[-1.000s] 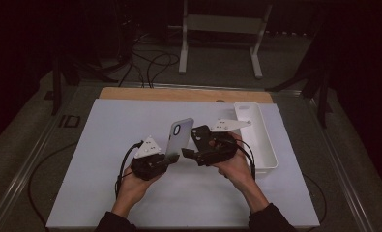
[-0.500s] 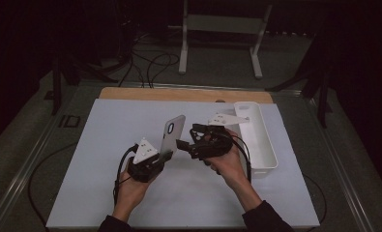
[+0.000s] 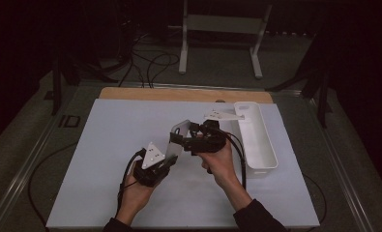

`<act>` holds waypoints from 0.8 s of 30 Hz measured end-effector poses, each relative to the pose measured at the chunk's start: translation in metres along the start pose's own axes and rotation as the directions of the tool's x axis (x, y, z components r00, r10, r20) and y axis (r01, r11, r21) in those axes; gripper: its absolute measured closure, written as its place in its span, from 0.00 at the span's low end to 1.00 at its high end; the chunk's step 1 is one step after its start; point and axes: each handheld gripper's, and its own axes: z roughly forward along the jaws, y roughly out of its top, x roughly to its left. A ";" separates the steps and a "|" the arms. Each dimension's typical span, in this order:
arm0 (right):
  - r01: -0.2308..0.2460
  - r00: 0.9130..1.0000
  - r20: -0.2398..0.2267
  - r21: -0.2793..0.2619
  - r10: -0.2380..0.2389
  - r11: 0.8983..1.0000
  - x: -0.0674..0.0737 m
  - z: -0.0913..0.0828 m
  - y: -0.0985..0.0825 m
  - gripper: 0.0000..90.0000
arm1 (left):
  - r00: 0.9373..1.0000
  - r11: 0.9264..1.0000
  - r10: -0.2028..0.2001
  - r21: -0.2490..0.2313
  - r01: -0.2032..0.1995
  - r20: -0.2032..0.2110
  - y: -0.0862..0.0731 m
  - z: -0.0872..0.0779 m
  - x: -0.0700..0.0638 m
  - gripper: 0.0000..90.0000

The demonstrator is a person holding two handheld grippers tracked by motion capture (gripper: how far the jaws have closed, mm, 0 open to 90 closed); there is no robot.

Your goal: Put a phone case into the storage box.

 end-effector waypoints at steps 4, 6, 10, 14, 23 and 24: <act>0.002 1.000 0.015 0.009 -0.003 1.000 0.001 0.002 0.000 0.18 | 1.000 1.000 0.002 0.003 -0.002 0.004 0.000 0.002 -0.002 0.94; 0.012 1.000 0.020 0.006 -0.012 1.000 0.002 0.001 -0.001 0.18 | 1.000 1.000 0.002 0.004 -0.002 0.004 0.000 0.002 -0.002 0.94; 0.029 0.999 0.028 0.018 -0.030 0.999 0.004 0.000 -0.001 0.19 | 1.000 1.000 0.021 0.019 -0.021 0.007 0.000 0.003 -0.003 0.84; 0.033 0.999 0.036 0.013 -0.033 0.999 0.005 0.000 -0.001 0.19 | 1.000 1.000 0.015 0.010 -0.015 0.015 0.000 0.001 -0.001 0.66; 0.048 0.997 0.065 0.005 -0.049 0.999 0.005 -0.002 -0.001 0.19 | 0.991 0.999 -0.036 -0.032 0.032 -0.130 -0.004 -0.010 0.011 0.15; 0.048 0.997 0.065 0.005 -0.049 0.999 0.005 -0.002 -0.001 0.19 | 0.991 0.999 -0.036 -0.032 0.032 -0.130 -0.004 -0.010 0.011 0.11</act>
